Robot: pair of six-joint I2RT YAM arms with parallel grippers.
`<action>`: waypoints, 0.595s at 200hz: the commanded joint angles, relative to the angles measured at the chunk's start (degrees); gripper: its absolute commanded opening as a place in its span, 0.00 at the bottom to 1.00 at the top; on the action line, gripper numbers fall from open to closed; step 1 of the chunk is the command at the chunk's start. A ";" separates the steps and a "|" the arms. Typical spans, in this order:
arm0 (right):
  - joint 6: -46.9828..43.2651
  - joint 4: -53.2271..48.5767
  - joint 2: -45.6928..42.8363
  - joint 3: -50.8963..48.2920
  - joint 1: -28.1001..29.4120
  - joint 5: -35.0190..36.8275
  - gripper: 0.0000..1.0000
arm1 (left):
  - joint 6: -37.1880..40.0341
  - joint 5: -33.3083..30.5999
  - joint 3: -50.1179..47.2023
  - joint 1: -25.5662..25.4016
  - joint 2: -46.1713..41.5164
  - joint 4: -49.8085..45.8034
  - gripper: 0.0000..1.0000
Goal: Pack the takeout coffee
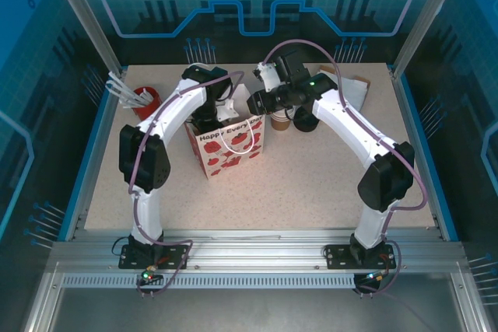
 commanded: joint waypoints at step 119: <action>0.00 -1.93 1.16 1.96 0.02 -0.62 0.43 | 0.45 2.15 1.89 1.04 -0.99 -0.54 0.51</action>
